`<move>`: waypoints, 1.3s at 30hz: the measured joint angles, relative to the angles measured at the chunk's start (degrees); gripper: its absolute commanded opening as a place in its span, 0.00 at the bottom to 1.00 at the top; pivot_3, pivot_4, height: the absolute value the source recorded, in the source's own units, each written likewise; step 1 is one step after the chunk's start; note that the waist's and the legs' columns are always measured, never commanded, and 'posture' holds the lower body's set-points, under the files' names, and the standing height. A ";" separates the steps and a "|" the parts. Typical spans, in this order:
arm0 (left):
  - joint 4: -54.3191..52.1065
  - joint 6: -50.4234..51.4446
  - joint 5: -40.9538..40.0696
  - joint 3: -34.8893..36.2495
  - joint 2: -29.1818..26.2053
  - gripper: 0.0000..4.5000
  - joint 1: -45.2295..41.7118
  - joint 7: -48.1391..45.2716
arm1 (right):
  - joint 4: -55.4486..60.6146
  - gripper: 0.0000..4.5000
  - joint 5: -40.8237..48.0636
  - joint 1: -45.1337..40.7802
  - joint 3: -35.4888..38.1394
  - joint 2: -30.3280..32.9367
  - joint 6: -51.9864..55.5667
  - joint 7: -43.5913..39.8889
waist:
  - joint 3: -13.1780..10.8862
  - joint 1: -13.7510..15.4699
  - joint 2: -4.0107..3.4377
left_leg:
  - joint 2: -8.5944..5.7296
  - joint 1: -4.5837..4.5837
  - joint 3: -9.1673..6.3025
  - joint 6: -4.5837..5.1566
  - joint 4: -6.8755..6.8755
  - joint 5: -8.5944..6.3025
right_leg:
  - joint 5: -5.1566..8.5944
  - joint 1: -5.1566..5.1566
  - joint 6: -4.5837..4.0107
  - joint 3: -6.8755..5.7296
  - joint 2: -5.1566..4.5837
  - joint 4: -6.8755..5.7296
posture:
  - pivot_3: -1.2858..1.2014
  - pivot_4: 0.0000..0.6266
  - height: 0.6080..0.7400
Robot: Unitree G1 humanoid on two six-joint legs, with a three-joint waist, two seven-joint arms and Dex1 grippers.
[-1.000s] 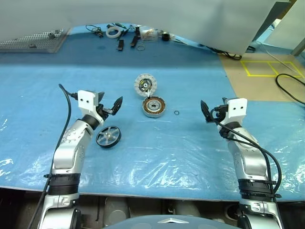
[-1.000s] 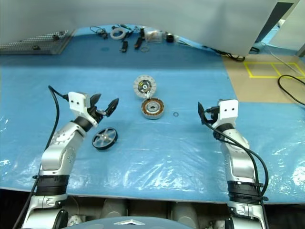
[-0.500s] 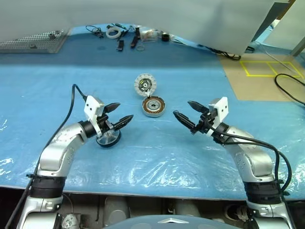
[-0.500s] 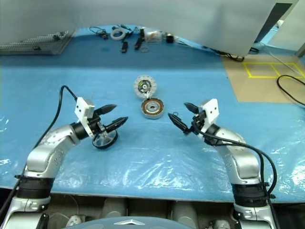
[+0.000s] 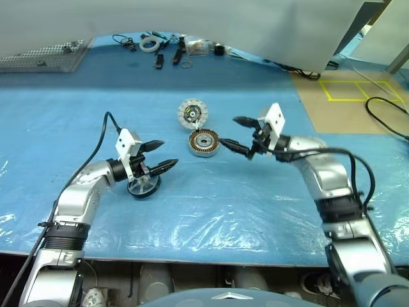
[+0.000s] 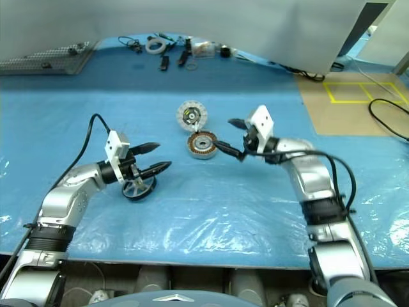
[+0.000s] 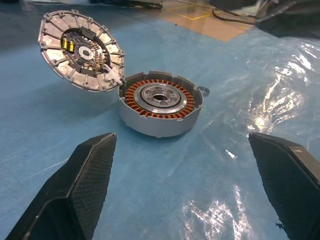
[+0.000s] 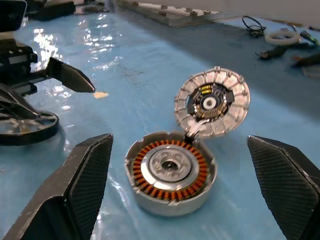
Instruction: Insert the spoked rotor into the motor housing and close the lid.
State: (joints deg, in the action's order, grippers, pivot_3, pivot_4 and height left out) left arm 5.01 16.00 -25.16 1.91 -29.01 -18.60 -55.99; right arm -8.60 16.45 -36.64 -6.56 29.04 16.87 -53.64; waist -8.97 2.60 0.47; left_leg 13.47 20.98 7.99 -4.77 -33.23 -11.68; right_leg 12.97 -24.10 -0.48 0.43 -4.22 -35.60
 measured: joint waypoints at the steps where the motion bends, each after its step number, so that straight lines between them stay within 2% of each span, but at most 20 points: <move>1: 0.57 -0.04 0.07 -0.01 0.02 1.00 -0.26 -0.25 | -2.82 1.00 -1.43 -3.14 -1.90 0.49 -0.65 -3.09 | 0.00 0.01 0.00 | 0.01 0.01 0.00 0.01 -0.03 0.00 | 0.01 0.00 -0.02 -0.02 0.00 -0.03 | 0.52 0.24 1.00; 5: 1.39 -0.74 0.26 -0.04 0.10 1.00 -0.61 -0.98 | -8.94 1.00 -4.68 -9.76 -7.71 1.38 -2.60 -12.96 | 0.00 0.14 0.01 | 0.04 0.14 0.01 0.22 -0.07 0.13 | 0.03 -0.03 -0.06 -0.13 0.00 -0.04 | 0.52 0.24 1.00; 10: 1.43 -1.50 0.65 -0.03 0.69 1.00 -0.22 -0.97 | -17.08 1.00 -8.90 -16.96 -10.89 0.25 -6.35 -18.06 | 0.00 0.22 0.01 | 0.12 0.18 0.01 0.23 -0.08 0.13 | 0.08 -0.08 -0.15 -0.18 0.00 -0.10 | 0.52 0.24 1.00; 16: 1.14 -1.86 0.80 -0.11 1.98 1.00 1.17 -0.67 | -27.53 1.00 -17.57 -22.91 -16.16 -3.08 -11.02 -18.56 | -0.01 0.15 0.01 | 0.19 0.19 0.01 0.23 -0.10 0.13 | 0.12 -0.12 -0.22 -0.21 0.01 -0.14 | 0.52 0.24 1.00; 23: 1.09 -2.37 1.40 -0.11 3.07 1.00 1.47 0.06 | -33.74 1.00 -24.81 -26.46 -20.85 -7.04 -11.24 -19.82 | -0.01 0.12 0.01 | 0.20 0.25 0.01 0.24 -0.10 0.13 | 0.13 -0.17 -0.24 -0.24 0.00 -0.15 | 0.52 0.24 1.00; 31: 0.76 -2.48 1.82 -0.69 4.58 1.00 2.65 0.81 | -41.84 1.00 -29.90 -30.56 -22.48 -9.63 -13.46 -21.06 | -0.01 0.10 0.01 | 0.24 0.27 0.01 0.24 -0.10 0.13 | 0.17 -0.19 -0.31 -0.27 0.00 -0.16 | 0.52 0.24 1.00; 39: -1.28 -2.27 1.75 -1.08 4.78 1.00 3.93 1.95 | -50.57 1.00 -32.62 -33.41 -22.88 -13.98 -16.26 -18.51 | -0.01 -0.04 0.00 | 0.28 0.27 0.02 0.25 -0.10 0.12 | 0.21 -0.22 -0.39 -0.29 0.01 -0.21 | 0.52 0.24 1.00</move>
State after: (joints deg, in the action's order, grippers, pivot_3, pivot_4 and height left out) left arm 3.73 13.73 -23.42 0.83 -24.23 -14.67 -54.04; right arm -59.17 -16.17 -70.04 -29.43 15.06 0.61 -72.15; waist -8.98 2.56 0.48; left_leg 13.75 21.25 8.01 -4.52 -33.33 -11.56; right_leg 13.18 -24.31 -0.87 0.13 -4.21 -35.82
